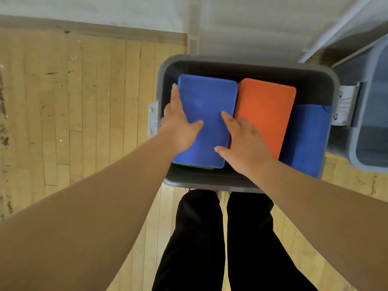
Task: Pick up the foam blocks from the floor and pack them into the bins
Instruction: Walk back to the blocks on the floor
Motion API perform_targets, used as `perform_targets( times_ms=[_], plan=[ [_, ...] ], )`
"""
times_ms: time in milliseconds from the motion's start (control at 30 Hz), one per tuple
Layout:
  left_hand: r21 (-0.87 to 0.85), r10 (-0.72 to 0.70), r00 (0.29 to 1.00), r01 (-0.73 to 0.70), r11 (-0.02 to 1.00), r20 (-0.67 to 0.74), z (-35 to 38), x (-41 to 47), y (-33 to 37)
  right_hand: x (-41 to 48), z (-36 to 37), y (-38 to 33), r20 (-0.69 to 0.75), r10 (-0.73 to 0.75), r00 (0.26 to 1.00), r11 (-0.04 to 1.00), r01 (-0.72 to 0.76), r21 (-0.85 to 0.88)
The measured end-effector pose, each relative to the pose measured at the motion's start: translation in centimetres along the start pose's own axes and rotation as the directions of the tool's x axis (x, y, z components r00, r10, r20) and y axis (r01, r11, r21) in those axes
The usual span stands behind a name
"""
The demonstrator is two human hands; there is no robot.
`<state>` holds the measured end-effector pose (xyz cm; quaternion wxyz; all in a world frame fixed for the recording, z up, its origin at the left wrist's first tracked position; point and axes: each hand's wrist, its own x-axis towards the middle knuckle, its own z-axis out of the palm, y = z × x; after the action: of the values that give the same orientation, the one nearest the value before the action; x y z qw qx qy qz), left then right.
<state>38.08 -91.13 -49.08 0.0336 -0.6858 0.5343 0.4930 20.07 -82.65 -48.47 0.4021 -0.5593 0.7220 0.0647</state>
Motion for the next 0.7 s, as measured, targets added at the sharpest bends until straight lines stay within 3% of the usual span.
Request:
perform_targets(
  times_ms=[67,133,233,367,467,700],
  plan=[
    [0.225,0.026,0.995,-0.046,0.973,0.091,1.3,0.0,-1.0,0.7,0.4,0.5,-0.026,-0.002,1.000,0.968,-0.005,-0.249],
    [0.324,0.034,0.994,-0.066,0.944,0.103,2.0,0.0,-2.1,1.1,0.5,0.7,-0.023,-0.002,1.000,0.954,-0.005,-0.301],
    [0.334,0.023,0.995,-0.053,0.941,0.093,2.1,-0.6,-2.6,1.2,0.0,0.8,0.030,-0.016,0.999,0.946,0.025,-0.325],
    [0.343,-0.014,0.993,-0.029,0.939,0.120,0.6,-4.1,-2.1,-0.7,-2.3,0.0,0.122,0.012,0.992,0.966,0.020,-0.257],
    [0.441,0.021,0.992,-0.074,0.894,0.124,-2.3,-9.0,0.2,-5.1,-5.9,-1.1,0.088,0.072,0.993,0.977,-0.053,-0.205],
    [0.624,0.254,0.957,-0.285,0.727,0.141,-11.7,-24.0,10.0,-21.7,-15.3,-3.6,-0.007,0.270,0.963,0.960,-0.270,-0.077]
  ],
)
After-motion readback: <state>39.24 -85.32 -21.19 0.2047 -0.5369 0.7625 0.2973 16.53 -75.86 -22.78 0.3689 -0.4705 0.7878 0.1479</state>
